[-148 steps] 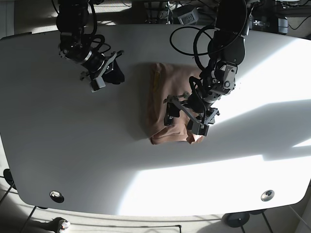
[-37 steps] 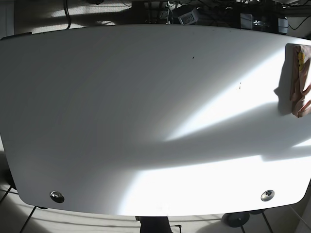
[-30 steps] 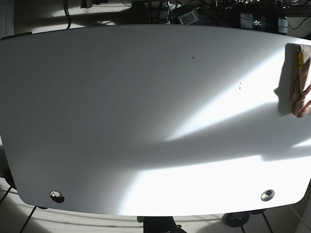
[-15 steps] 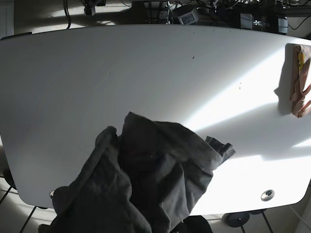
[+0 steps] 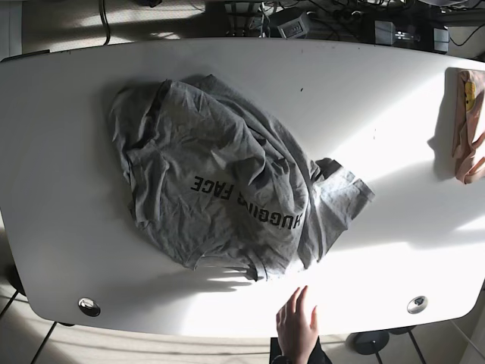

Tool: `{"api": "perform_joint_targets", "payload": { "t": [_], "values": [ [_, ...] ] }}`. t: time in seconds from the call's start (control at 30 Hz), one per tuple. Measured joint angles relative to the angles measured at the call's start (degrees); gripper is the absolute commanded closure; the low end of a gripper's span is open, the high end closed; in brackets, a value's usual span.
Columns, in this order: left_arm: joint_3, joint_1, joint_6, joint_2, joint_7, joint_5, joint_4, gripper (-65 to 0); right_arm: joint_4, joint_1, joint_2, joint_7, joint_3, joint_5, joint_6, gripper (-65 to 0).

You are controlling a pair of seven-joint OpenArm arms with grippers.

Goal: Fold the T-shirt properly

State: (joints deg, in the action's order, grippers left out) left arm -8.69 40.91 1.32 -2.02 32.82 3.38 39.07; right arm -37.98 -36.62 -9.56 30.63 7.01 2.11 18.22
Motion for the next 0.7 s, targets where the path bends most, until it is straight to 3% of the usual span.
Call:
{"api": "perform_joint_targets", "payload": {
  "t": [0.23, 0.33, 0.47, 0.53, 0.7],
  "values": [
    [0.0, 17.9, 0.0, 0.2, -0.3, -0.2, 26.7, -38.5, -21.5, -17.7, -0.3, 0.2, 0.2, -0.9, 0.02, -8.6],
    [0.2, 27.0, 0.0, 0.2, -0.2, -0.2, 39.6, -38.5, -27.5, -23.9, -1.6, 0.3, -0.6, -9.4, 0.22, -8.6],
    [2.7, 33.6, 0.0, 0.2, -0.7, -0.2, 52.5, -38.5, -33.2, -30.6, -7.8, 1.0, -6.7, -18.1, 0.22, -8.6],
    [2.7, 32.2, 0.0, 0.5, -0.2, -0.2, 59.5, -38.6, -34.8, -31.8, -9.3, 4.6, -7.9, -22.3, 0.11, -8.6],
    [4.0, 32.7, 0.0, 0.6, -0.5, -0.2, 67.2, -38.9, -35.1, -31.7, -9.5, 8.6, -8.1, -23.4, 0.13, -8.6]
  ]
}}
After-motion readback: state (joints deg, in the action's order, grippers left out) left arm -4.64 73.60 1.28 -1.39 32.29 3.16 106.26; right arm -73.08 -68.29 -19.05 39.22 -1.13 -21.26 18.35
